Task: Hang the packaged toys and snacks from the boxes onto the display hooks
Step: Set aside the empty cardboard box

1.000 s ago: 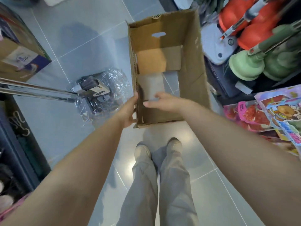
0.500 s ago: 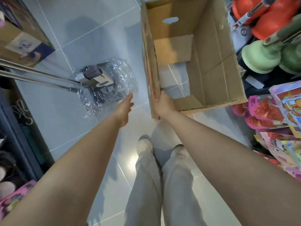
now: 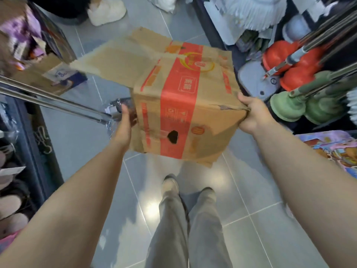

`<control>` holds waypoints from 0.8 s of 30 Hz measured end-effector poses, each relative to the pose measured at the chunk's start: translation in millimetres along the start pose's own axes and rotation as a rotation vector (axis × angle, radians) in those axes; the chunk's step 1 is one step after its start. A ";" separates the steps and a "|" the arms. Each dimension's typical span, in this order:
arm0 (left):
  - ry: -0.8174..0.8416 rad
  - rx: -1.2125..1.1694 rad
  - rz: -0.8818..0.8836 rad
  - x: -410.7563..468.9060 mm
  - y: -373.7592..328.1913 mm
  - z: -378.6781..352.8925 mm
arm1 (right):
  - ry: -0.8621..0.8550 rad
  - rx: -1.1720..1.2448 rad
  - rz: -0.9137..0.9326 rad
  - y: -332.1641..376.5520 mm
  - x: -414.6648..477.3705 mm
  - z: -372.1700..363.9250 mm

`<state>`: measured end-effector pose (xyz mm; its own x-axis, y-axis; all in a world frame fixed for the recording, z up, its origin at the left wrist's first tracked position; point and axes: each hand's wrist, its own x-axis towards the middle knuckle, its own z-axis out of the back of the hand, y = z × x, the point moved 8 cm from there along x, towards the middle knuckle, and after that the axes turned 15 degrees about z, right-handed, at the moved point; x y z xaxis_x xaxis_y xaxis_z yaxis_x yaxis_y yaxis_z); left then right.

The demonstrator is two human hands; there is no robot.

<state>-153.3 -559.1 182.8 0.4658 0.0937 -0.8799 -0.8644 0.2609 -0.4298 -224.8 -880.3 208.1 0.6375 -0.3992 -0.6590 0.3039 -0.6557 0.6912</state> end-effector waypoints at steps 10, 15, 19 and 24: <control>0.251 0.416 -0.192 -8.5 -4.9 -49.7 | -0.070 0.166 -0.042 -42.9 1.3 47.8; 0.211 0.425 -0.332 -6.0 3.6 -84.5 | -0.096 -0.362 -0.256 -99.9 -8.0 107.2; 0.288 0.934 -0.446 -1.3 32.3 -136.1 | 0.066 -0.869 -0.258 -101.7 -1.2 81.7; 0.455 1.116 -0.267 0.3 64.9 -175.9 | 0.079 -0.510 -0.165 -102.1 25.0 5.0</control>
<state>-242.6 -711.2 119.1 0.3021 -0.3730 -0.8772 -0.0134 0.9185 -0.3952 -243.5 -826.6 119.6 0.5975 -0.2552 -0.7602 0.6969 -0.3037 0.6497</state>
